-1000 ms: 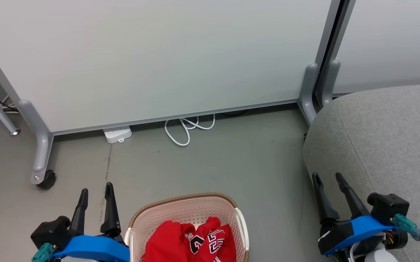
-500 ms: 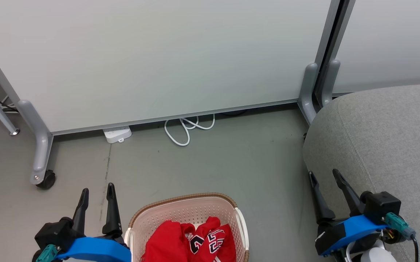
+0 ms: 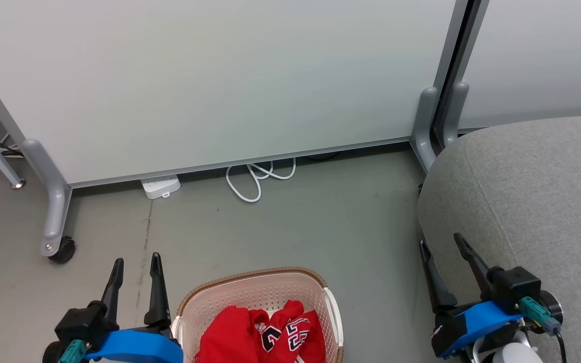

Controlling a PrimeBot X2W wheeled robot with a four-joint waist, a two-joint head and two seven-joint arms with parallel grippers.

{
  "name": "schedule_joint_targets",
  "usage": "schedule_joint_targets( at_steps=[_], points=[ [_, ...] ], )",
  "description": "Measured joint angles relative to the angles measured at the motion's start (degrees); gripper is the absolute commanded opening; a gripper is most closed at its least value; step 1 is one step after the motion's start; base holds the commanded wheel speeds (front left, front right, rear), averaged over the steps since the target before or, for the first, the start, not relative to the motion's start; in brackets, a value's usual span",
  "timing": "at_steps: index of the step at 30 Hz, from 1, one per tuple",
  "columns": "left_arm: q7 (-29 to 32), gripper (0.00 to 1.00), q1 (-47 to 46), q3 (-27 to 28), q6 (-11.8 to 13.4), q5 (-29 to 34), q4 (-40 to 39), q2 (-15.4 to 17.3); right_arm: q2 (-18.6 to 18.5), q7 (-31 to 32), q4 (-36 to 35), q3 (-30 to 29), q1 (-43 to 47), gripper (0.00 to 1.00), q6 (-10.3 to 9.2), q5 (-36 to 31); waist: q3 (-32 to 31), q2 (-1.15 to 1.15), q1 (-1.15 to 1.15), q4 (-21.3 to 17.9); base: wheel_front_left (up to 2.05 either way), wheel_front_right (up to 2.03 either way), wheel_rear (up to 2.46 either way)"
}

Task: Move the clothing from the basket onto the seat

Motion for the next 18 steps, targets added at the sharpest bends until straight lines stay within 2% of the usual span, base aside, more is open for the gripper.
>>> schedule_joint_targets(
  at_steps=[18],
  points=[
    [-0.18, 1.0, 0.0, -0.22, -0.01, 0.58, 0.16, 0.02, -0.02, -0.19, 0.24, 0.16, -0.29, 1.0, 0.0, -0.52, 0.43, 0.0, 0.0, -0.32, 0.0, 0.0, 0.0]
  ],
)
